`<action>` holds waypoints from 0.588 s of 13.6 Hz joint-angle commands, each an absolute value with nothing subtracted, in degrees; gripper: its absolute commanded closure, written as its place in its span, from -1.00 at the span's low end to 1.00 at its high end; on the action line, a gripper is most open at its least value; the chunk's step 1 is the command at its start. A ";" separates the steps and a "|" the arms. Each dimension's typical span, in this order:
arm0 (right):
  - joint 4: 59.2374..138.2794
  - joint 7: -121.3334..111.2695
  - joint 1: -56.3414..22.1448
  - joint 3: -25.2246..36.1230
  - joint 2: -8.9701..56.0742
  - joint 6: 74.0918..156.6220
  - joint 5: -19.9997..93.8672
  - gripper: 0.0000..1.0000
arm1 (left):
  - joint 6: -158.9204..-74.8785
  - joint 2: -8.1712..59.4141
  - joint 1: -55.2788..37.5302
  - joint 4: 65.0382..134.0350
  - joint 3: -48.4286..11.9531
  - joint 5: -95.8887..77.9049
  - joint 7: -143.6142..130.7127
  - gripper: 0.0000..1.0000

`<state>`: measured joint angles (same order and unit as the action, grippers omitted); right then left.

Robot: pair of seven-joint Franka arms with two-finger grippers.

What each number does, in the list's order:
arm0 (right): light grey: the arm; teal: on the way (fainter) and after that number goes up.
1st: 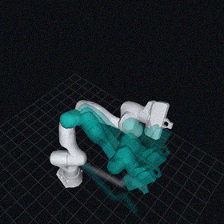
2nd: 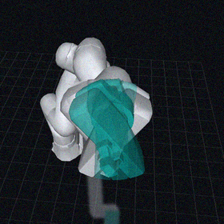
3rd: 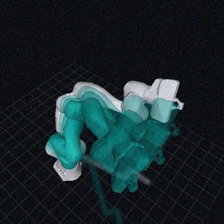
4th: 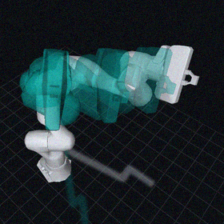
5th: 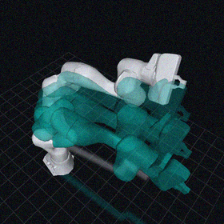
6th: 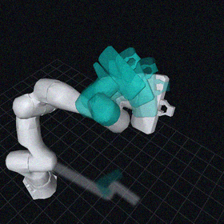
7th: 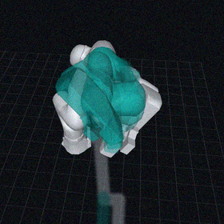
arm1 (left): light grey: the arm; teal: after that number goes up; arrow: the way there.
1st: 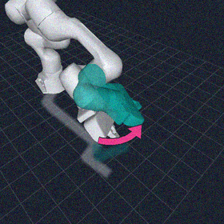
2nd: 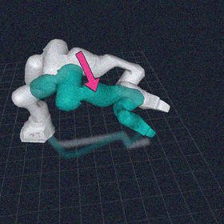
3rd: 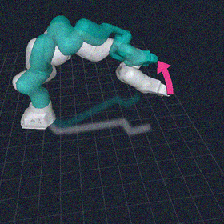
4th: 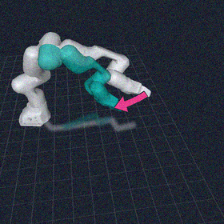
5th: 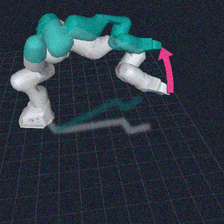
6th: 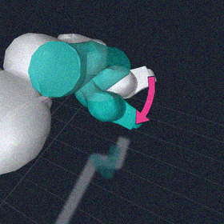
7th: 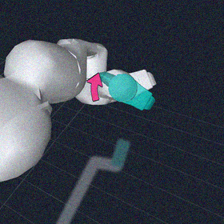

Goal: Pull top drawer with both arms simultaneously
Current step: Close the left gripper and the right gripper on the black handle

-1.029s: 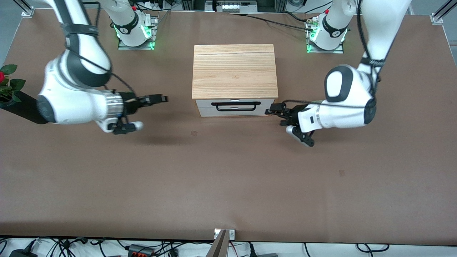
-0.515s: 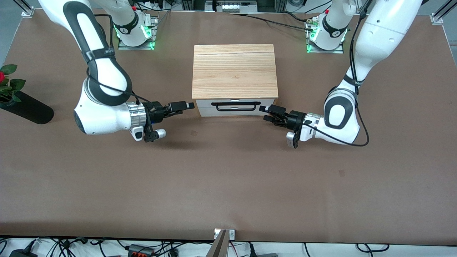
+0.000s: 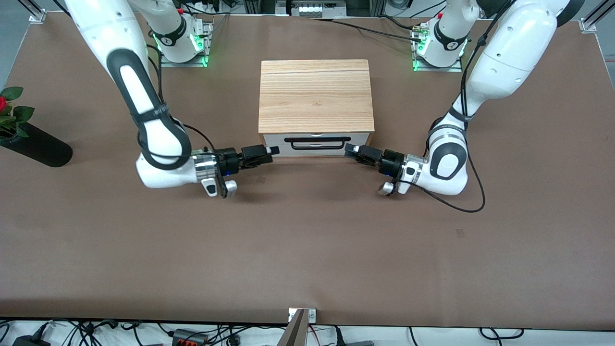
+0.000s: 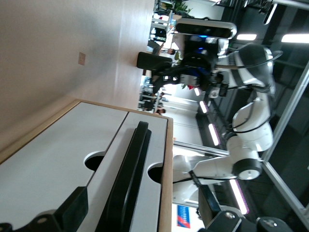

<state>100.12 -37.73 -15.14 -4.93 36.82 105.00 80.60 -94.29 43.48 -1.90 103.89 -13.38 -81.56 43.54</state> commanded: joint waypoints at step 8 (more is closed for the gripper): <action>101.16 -56.23 -19.60 -4.75 40.69 105.82 88.94 -0.90 | -92.90 44.74 -2.90 104.06 -13.54 -84.11 42.01 -0.12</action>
<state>100.62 -50.14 -19.81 -4.67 39.56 106.24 87.54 -93.43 45.19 -2.37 103.89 -13.68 -82.55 42.29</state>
